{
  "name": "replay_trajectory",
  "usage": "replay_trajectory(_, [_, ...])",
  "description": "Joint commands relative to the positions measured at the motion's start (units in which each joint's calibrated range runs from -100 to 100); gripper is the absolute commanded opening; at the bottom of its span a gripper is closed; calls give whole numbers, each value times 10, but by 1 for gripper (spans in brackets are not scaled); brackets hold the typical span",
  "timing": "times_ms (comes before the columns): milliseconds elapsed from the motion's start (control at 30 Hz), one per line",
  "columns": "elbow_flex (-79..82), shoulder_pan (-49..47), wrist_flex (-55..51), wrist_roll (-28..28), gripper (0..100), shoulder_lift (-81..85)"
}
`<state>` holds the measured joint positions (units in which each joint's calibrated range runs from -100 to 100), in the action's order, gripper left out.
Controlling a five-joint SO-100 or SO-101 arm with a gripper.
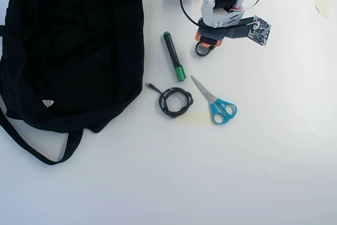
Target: Put the bike light into the black bag
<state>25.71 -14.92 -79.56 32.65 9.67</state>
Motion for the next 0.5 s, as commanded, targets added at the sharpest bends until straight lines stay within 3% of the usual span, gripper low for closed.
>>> replay_trajectory(0, [1, -5, 19, 13, 3, 2])
replay_trajectory(300, [48, -7, 74, 19, 17, 2])
replay_trajectory(467, [56, -17, 74, 19, 19, 1])
